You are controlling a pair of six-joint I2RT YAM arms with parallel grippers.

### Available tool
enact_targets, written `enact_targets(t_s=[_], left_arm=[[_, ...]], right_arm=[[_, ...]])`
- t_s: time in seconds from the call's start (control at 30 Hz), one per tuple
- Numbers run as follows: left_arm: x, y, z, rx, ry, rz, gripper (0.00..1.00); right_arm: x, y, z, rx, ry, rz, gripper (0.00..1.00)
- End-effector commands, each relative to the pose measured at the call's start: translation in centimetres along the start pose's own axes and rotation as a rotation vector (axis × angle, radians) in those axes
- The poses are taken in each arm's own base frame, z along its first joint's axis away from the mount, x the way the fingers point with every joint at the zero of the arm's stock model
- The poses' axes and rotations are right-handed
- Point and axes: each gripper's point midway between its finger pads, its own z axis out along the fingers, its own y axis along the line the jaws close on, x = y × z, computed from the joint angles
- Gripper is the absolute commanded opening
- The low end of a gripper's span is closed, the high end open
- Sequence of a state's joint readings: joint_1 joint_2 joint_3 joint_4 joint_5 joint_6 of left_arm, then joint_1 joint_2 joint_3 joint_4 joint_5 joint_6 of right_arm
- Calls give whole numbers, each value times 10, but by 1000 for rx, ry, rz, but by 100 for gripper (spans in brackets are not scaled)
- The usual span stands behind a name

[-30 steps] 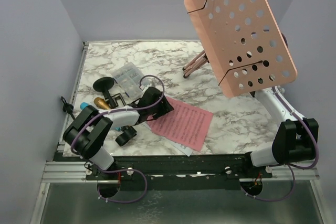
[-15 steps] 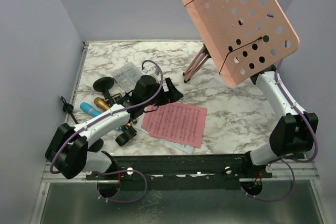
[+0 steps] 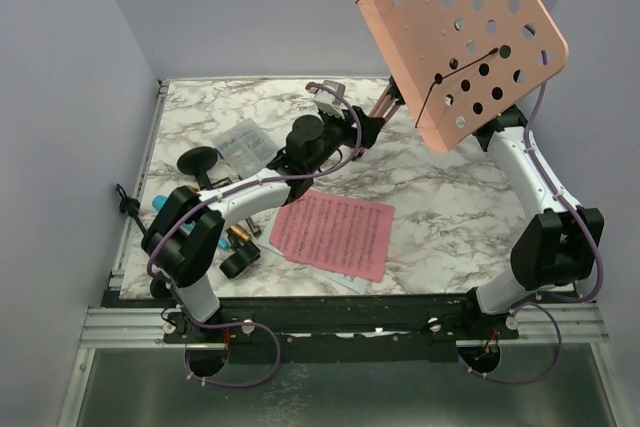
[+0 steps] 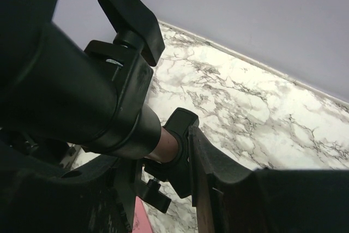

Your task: Set up the instrument practice props

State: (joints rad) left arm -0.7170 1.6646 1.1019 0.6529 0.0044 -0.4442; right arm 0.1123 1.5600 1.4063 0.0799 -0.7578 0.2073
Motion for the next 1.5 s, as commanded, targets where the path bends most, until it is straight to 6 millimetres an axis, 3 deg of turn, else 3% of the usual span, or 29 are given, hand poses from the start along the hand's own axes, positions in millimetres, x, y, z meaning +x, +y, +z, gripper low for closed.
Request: enact_targets(t_s=[0.0, 0.43, 0.57, 0.67, 0.83, 0.87, 1.2, 1.3, 1.47], left_arm=[[-24, 1, 23, 3, -95, 115, 67], [5, 19, 51, 2, -11, 189, 52], [6, 33, 49, -22, -2, 154, 36], [10, 28, 48, 16, 16, 172, 31], [16, 24, 43, 39, 39, 173, 0], [18, 27, 41, 26, 41, 174, 0], [41, 30, 24, 33, 98, 223, 0], [42, 26, 22, 45, 100, 238, 0], [38, 21, 23, 57, 94, 236, 0]], right_arm=[[-46, 23, -2, -43, -91, -47, 0], [-36, 35, 33, -31, -64, -48, 0], [-32, 42, 43, -22, -57, -61, 0], [-26, 49, 47, -14, -39, -76, 0], [-20, 55, 48, -3, -24, -61, 0], [-21, 55, 49, -1, -32, -56, 1], [-30, 68, 41, -31, -153, -50, 38], [-36, 75, 40, -69, -198, -72, 41], [-52, 87, 33, -114, -299, -117, 56]])
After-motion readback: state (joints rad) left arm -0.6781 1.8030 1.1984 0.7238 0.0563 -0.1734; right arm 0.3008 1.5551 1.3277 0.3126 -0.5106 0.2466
